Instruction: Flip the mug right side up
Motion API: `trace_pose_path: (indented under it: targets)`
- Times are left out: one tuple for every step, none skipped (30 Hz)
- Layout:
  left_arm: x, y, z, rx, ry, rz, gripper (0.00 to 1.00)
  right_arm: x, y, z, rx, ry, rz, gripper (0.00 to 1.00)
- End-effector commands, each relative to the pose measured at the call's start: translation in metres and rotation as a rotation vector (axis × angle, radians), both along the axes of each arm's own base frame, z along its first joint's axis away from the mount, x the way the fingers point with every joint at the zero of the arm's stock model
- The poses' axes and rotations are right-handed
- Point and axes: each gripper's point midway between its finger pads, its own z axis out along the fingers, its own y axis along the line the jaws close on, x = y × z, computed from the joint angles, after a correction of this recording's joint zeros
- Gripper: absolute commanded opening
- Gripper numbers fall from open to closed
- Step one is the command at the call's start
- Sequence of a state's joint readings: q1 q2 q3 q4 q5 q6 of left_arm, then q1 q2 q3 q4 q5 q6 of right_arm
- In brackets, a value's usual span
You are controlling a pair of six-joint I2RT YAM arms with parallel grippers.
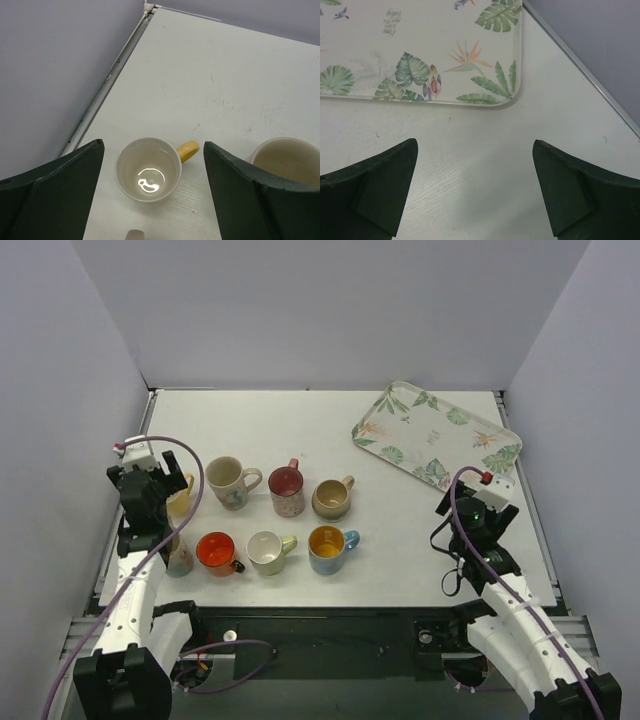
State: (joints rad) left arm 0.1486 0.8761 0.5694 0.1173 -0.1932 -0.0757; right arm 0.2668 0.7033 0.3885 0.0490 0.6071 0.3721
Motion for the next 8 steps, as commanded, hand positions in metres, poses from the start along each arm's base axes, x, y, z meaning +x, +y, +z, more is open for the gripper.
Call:
trace_pose_path:
  targets:
    - [0.0058, 0.0007, 0.0369, -0.004, -0.135, 0.002, 0.91, 0.0008, -0.0073, 0.0138, -0.005, -0.062, -0.038, 0.92]
    - [0.0051, 0.0012, 0.0371, -0.004, -0.13, 0.005, 0.91, 0.0008, -0.0073, 0.013, -0.006, -0.061, -0.038, 0.92]
    - [0.0053, 0.0012, 0.0374, -0.005, -0.127, 0.005, 0.91, 0.0014, -0.0067, 0.0131, -0.006, -0.059, -0.035, 0.92]
    - [0.0049, 0.0005, 0.0368, -0.003, -0.122, 0.0, 0.91, 0.0013, -0.0067, 0.0118, -0.006, -0.056, -0.036, 0.92]
    - [0.0051, 0.0003, 0.0339, -0.003, -0.114, -0.002, 0.91, 0.0018, -0.0059, 0.0122, -0.003, -0.057, -0.032, 0.92]
    - [0.0054, -0.0001, 0.0314, -0.001, -0.106, -0.004, 0.91, 0.0021, -0.0056, 0.0124, -0.002, -0.058, -0.03, 0.92]
    - [0.0053, 0.0006, 0.0289, 0.0, -0.098, -0.002, 0.91, 0.0024, -0.0049, 0.0133, 0.0, -0.059, -0.026, 0.92]
    - [0.0059, -0.0009, 0.028, -0.001, -0.095, -0.011, 0.91, 0.0024, -0.0047, 0.0133, 0.0, -0.058, -0.024, 0.92]
